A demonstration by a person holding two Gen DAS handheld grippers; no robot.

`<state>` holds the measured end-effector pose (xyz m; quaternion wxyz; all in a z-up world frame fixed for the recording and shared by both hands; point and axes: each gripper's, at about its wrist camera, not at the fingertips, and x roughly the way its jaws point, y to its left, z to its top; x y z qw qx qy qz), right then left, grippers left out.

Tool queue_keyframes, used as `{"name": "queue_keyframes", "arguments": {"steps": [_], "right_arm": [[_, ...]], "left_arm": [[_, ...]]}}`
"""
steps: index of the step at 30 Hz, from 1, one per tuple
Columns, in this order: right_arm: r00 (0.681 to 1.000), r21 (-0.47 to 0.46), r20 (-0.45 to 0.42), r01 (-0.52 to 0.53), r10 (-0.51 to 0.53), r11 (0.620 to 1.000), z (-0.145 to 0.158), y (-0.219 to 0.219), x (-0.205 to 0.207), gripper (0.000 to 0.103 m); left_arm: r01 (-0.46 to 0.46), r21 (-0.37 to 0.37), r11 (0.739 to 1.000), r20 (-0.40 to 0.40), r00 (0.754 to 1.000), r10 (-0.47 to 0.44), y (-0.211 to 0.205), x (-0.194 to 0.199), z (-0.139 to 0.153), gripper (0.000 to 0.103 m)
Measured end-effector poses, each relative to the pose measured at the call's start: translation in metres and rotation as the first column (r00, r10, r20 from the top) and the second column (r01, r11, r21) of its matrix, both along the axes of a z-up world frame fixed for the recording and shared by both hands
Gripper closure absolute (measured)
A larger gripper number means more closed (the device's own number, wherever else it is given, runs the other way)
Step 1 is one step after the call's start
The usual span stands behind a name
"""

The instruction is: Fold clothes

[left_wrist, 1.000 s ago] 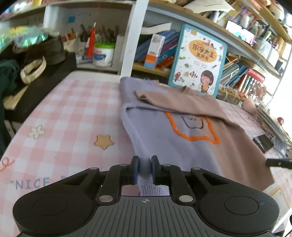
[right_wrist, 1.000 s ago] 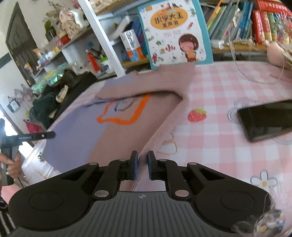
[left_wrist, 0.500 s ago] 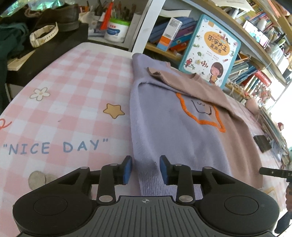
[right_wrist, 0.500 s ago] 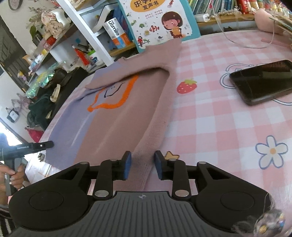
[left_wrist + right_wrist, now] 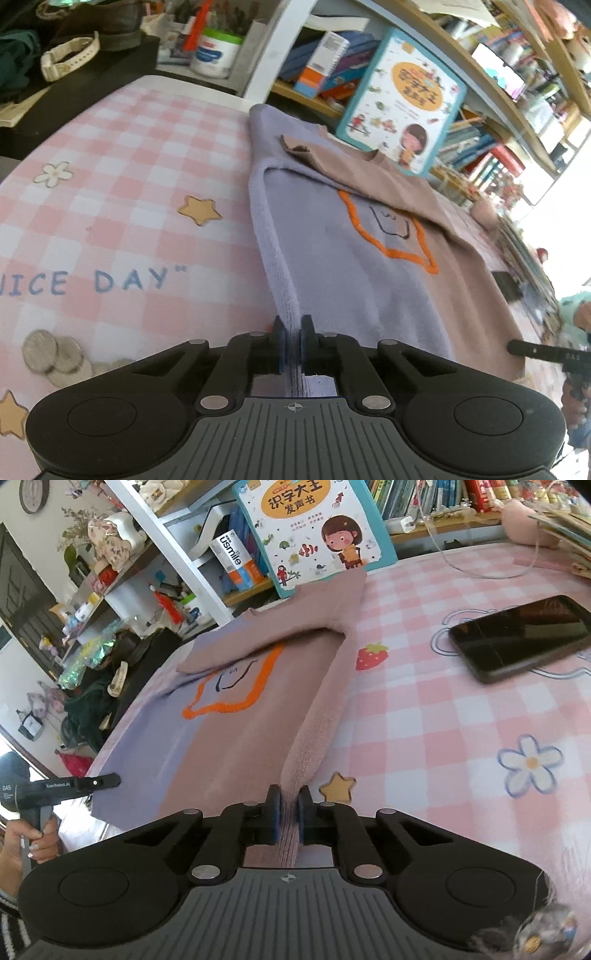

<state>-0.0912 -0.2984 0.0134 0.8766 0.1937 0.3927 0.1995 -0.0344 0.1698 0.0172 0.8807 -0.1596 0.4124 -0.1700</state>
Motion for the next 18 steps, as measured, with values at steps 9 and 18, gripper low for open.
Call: {"name": "queue_keyframes", "arguments": {"steps": [9,18], "right_arm": [[0.997,0.079,-0.073,0.016,-0.010,0.997,-0.011,-0.004,-0.003,0.086],[0.996,0.125,-0.092,0.022,-0.010,0.992,-0.014,-0.006,-0.012,0.095]], "left_arm": [[0.016,-0.065,0.998,-0.055,0.998,-0.019,0.008,0.004,-0.004,0.093],[-0.006,-0.192,0.981,-0.092,0.996,-0.012,0.021,0.001,-0.013,0.098]]}}
